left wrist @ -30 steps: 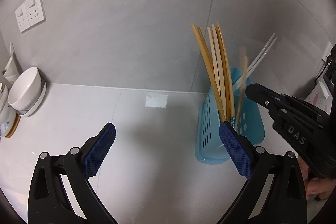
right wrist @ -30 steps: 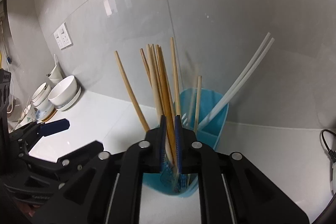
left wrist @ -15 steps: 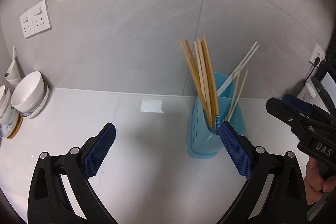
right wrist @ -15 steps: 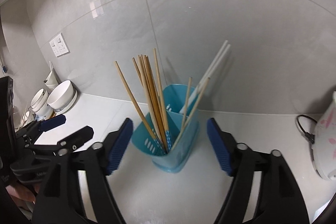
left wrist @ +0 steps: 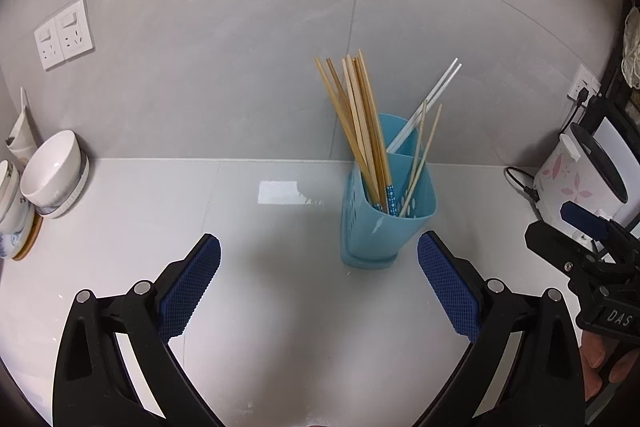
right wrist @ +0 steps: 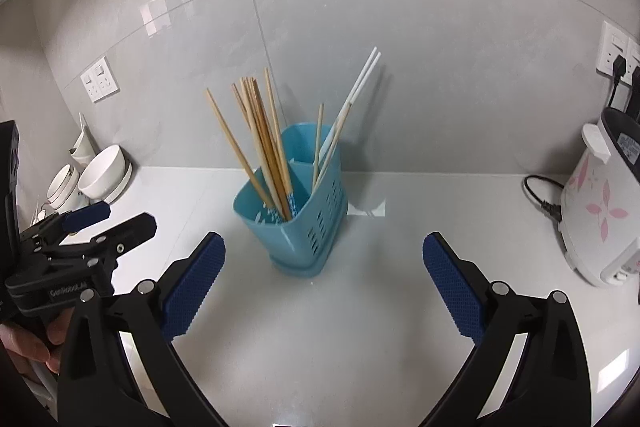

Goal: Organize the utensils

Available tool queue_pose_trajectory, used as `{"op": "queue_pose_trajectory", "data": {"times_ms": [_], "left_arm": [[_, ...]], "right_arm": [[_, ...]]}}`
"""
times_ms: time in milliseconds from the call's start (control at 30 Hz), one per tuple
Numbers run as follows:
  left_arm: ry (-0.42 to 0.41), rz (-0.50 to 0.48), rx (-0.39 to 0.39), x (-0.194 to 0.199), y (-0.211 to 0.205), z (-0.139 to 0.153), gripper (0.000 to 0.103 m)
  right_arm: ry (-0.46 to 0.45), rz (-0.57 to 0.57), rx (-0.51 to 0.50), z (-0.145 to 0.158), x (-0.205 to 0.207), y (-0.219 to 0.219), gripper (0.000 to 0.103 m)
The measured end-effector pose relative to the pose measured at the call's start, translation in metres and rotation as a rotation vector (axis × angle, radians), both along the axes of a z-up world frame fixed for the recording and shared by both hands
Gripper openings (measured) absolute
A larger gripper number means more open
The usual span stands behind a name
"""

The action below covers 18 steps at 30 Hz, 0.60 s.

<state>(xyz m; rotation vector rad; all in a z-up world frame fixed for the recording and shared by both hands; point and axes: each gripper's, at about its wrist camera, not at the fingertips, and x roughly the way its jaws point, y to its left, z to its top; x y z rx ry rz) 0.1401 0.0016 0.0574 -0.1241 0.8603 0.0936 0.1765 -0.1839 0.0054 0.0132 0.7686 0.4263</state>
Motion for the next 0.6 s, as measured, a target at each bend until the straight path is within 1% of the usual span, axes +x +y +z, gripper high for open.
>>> {"op": "queue_pose_trajectory", "data": {"times_ms": [200,600], "left_arm": [[0.006,0.005,0.029,-0.009,-0.006,-0.002,0.097],[0.025,0.007,0.026,-0.013,-0.007,-0.004,0.097]], "right_arm": [[0.037,-0.033,-0.011,-0.006,-0.008,-0.003,0.095],[0.032,-0.050,-0.032,-0.006,-0.011,-0.004,0.095]]}}
